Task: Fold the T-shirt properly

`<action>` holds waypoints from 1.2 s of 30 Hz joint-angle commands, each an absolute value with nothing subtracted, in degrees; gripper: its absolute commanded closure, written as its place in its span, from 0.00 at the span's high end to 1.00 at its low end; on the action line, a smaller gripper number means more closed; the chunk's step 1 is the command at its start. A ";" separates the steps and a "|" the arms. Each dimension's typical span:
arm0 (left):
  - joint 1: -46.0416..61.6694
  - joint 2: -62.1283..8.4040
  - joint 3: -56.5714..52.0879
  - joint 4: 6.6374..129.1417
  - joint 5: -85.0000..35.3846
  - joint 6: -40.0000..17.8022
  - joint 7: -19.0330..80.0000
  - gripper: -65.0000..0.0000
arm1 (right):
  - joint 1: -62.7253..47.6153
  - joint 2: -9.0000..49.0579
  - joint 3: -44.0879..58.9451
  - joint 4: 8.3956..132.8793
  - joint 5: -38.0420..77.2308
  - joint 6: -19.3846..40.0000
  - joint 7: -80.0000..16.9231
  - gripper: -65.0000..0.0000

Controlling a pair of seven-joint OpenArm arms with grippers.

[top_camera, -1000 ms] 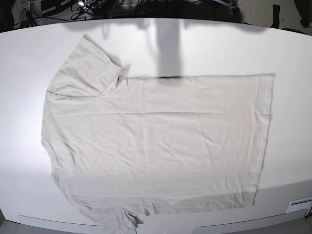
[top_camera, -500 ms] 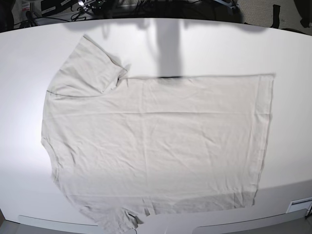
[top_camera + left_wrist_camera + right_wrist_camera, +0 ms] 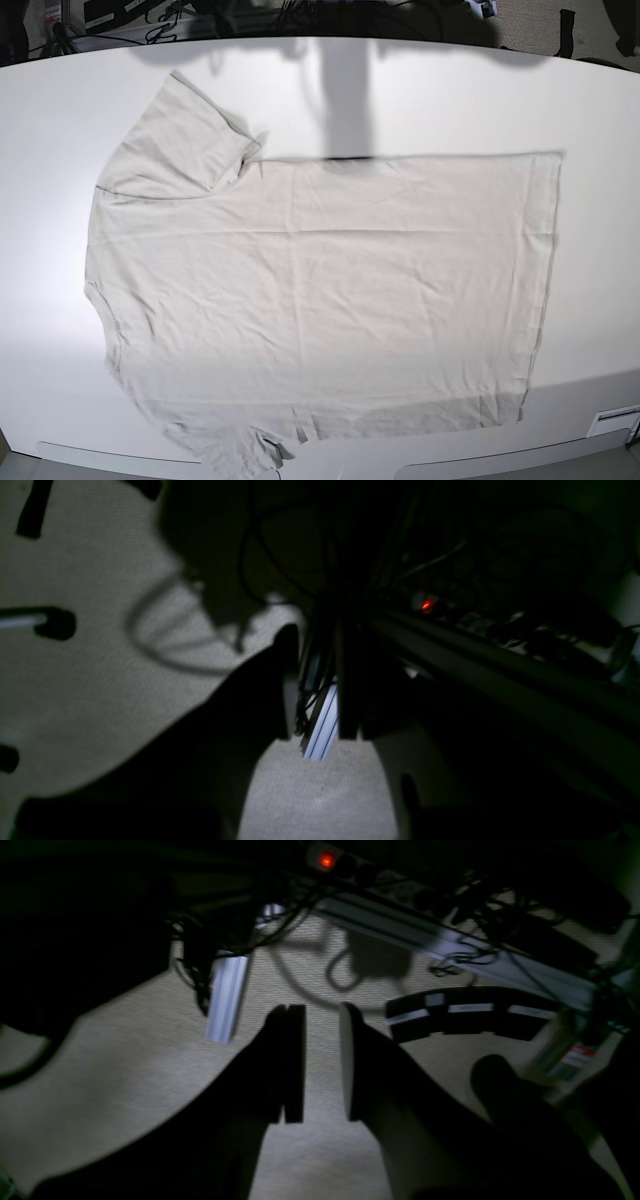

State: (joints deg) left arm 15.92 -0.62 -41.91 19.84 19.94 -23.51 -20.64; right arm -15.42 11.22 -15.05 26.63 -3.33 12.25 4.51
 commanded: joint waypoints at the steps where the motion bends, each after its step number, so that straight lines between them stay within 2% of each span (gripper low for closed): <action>1: 17.43 -0.78 -41.85 20.91 19.94 -24.29 -21.06 0.21 | -16.62 12.03 -15.03 28.25 -3.95 12.25 5.17 0.20; 8: 24.16 -0.64 -41.85 29.08 19.92 -24.36 -21.06 0.21 | -24.86 15.90 -15.03 40.25 -3.90 14.15 5.13 0.20; 18: 37.39 1.48 -40.99 47.40 15.27 -31.40 -21.04 0.21 | -39.31 21.85 -15.03 60.55 -3.79 14.37 3.42 0.20; 27: 52.21 1.56 -28.49 69.97 14.55 -30.24 -20.25 0.25 | -51.27 28.34 -15.03 77.71 0.19 14.37 1.74 0.20; 33: 60.53 0.16 -27.68 86.41 10.07 -28.51 -17.19 0.25 | -59.75 34.33 -14.98 90.26 0.21 13.93 0.51 0.20; 36: 62.61 -1.85 -27.70 92.18 8.62 -28.29 -14.33 0.26 | -62.98 36.93 -14.96 96.42 0.03 10.81 -1.91 0.20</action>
State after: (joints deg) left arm 61.34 -1.69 -27.38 91.70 9.15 -28.53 -13.17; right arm -62.00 36.45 -15.03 95.92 -0.03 10.31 -2.87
